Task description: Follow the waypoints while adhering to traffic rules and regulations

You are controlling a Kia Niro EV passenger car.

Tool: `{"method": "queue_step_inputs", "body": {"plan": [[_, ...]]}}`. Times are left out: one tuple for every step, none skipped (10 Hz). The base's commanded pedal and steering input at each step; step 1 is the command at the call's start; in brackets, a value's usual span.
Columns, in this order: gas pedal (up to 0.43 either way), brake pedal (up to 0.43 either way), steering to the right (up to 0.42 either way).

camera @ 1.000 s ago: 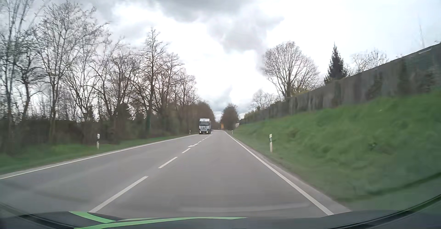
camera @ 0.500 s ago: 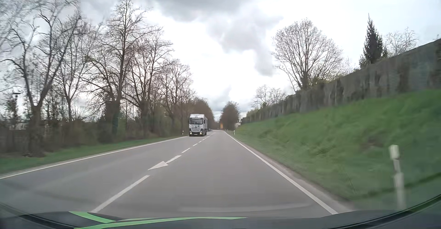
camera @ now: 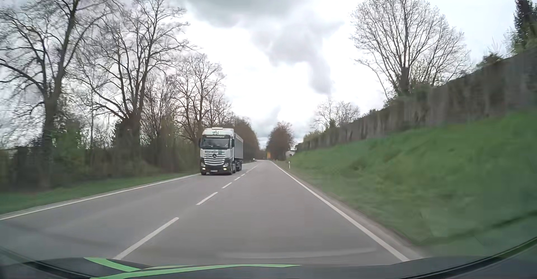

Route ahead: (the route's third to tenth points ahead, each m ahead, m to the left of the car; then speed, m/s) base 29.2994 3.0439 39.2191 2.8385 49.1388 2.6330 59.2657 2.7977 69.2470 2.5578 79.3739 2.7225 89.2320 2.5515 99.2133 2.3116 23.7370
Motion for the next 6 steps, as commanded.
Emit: {"method": "queue_step_inputs", "body": {"plan": [[0.240, 0.000, 0.001], [0.240, 0.000, 0.001], [0.240, 0.000, 0.001], [0.240, 0.000, 0.001], [0.240, 0.000, 0.000], [0.240, 0.000, 0.000]]}}
